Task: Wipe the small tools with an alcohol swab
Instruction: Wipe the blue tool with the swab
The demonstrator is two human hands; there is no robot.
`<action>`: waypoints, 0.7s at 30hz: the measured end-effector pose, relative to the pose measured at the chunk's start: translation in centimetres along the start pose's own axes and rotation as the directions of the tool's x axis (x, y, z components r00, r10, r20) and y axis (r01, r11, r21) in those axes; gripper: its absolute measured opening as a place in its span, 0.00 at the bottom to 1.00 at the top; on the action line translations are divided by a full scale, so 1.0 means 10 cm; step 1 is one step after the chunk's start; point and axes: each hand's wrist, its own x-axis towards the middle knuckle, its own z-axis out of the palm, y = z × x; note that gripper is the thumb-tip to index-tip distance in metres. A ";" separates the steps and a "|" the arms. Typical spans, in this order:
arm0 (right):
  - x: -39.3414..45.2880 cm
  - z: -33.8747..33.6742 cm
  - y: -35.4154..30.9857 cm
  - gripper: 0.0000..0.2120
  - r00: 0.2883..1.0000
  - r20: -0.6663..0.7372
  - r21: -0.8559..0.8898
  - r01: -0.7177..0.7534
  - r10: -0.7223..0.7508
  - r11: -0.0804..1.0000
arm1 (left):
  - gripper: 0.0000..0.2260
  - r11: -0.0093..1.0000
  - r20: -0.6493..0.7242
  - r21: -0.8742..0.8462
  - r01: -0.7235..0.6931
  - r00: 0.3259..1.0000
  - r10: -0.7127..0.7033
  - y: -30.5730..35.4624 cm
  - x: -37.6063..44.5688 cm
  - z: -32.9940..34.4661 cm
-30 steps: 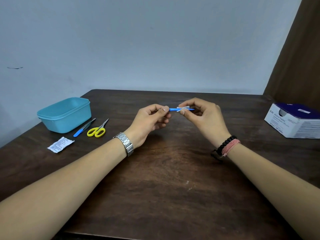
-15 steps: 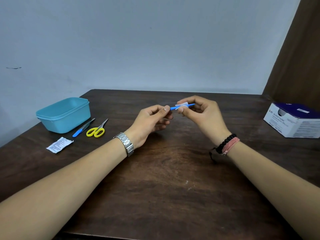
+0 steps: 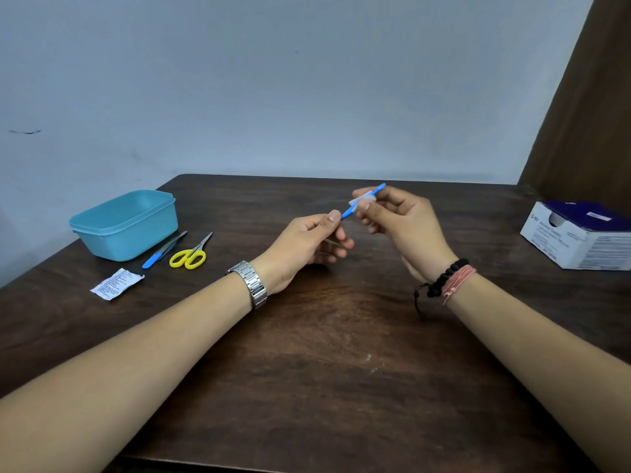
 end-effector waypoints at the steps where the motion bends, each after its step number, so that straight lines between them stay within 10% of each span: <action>1: 0.01 -0.01 -0.01 0.05 1.000 -0.013 0.044 -0.002 0.002 0.999 | 0.16 1.000 0.005 0.003 0.001 1.000 -0.001 0.00 0.00 0.00; 21: 0.00 0.05 0.10 0.05 0.996 0.029 0.045 -0.089 0.087 0.995 | 0.17 0.997 0.064 0.073 -0.002 0.998 -0.002 -0.01 -0.02 0.04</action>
